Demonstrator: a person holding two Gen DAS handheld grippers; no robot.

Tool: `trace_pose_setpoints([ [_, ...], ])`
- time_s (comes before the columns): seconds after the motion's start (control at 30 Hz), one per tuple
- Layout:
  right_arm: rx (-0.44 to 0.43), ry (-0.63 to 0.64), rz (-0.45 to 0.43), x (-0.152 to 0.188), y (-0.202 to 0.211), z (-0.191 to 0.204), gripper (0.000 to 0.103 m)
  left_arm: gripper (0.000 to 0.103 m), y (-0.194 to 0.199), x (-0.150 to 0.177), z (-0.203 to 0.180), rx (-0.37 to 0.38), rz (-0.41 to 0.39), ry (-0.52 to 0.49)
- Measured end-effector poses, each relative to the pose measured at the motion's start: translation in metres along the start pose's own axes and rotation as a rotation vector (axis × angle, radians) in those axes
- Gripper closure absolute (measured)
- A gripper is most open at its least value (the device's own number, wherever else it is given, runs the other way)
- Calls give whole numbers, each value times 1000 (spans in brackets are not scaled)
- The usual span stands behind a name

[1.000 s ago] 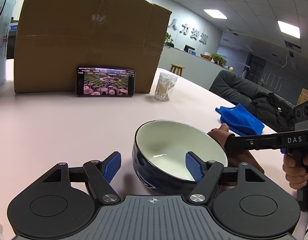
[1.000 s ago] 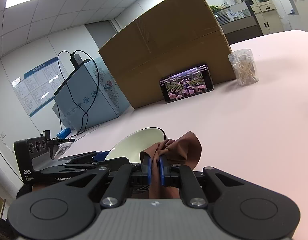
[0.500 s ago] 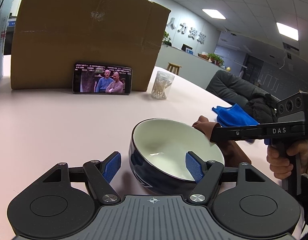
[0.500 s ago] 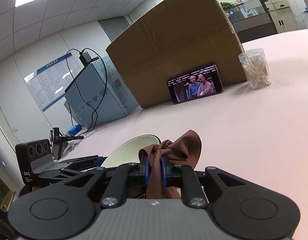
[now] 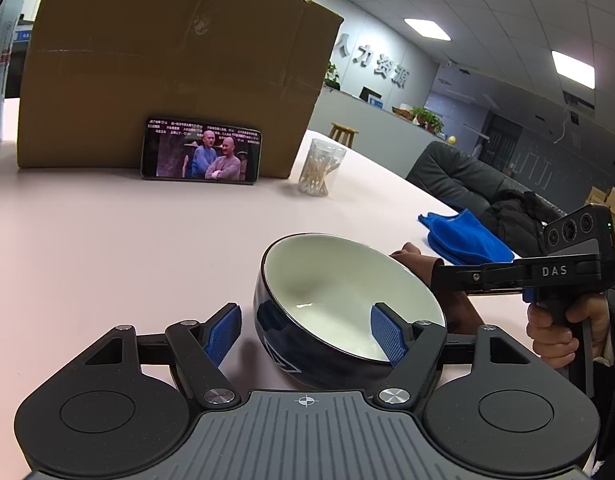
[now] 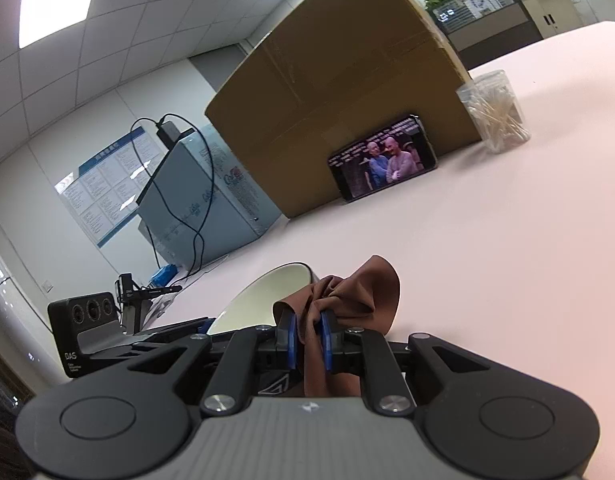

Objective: Clean bowl
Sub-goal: 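Wipe the bowl's outer wall again with the cloth in the right gripper, then rub the brown cloth along the bowl's outer wall with the right gripper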

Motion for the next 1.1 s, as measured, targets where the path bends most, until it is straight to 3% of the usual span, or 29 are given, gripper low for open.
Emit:
trace_pose_setpoints([
  [1.1,-21,-53,17,3,-4,-6,89,30,-7,1,-1,9,0,-2],
])
Point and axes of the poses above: each gripper's, at about its wrist camera, not at the fingertips, and y roughly against the way its jaws point, z to its left, x to its underside, the point moved 9 cm from there along -y, roughly the way its jaws point, and after that the axes turned 15 degrees about -y, right-handed, at the moved point
